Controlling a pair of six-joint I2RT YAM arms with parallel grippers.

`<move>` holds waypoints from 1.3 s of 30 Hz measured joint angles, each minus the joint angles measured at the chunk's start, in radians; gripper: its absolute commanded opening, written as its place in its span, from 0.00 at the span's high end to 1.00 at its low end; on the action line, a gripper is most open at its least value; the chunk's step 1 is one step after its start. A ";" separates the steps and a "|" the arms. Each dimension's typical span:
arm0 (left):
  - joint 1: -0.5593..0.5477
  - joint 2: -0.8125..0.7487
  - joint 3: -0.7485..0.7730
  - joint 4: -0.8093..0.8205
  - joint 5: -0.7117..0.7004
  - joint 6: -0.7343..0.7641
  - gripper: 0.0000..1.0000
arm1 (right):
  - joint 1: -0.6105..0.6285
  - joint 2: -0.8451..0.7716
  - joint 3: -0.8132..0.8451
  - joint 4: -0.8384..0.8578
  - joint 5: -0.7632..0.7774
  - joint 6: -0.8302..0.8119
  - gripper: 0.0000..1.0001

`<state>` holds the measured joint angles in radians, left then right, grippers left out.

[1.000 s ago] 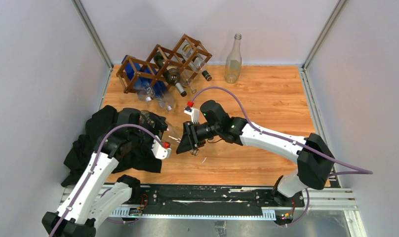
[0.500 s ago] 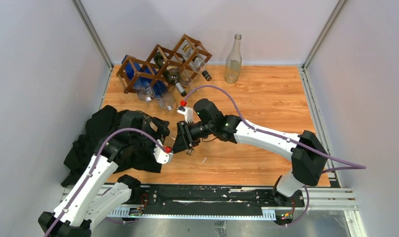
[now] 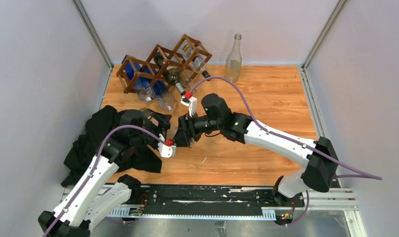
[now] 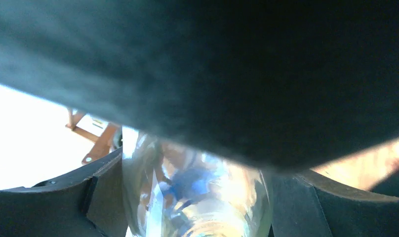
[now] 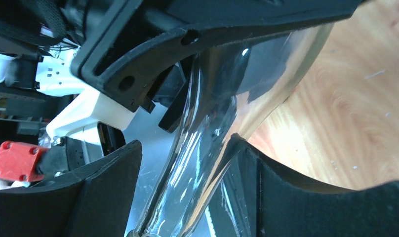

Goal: Take the wine bottle off the wine rack

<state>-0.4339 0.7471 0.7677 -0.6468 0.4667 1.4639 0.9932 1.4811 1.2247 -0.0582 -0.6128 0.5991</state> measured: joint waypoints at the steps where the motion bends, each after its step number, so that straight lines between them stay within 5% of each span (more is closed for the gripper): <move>1: -0.002 -0.001 0.000 0.022 0.002 -0.016 1.00 | 0.000 -0.017 -0.001 -0.001 0.016 -0.014 0.19; 21: -0.005 -0.077 -0.087 0.115 -0.024 -0.046 1.00 | -0.001 -0.105 0.000 -0.092 0.206 -0.146 0.07; 33: -0.005 -0.082 -0.076 0.056 0.027 -0.316 1.00 | -0.001 -0.240 0.005 -0.118 0.310 -0.208 0.04; 39: -0.005 -0.033 0.016 0.047 0.043 -0.568 1.00 | -0.001 -0.287 0.004 -0.084 0.336 -0.212 0.03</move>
<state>-0.4389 0.7143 0.7834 -0.6003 0.5102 0.8959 0.9924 1.1942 1.2285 -0.1417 -0.2768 0.3874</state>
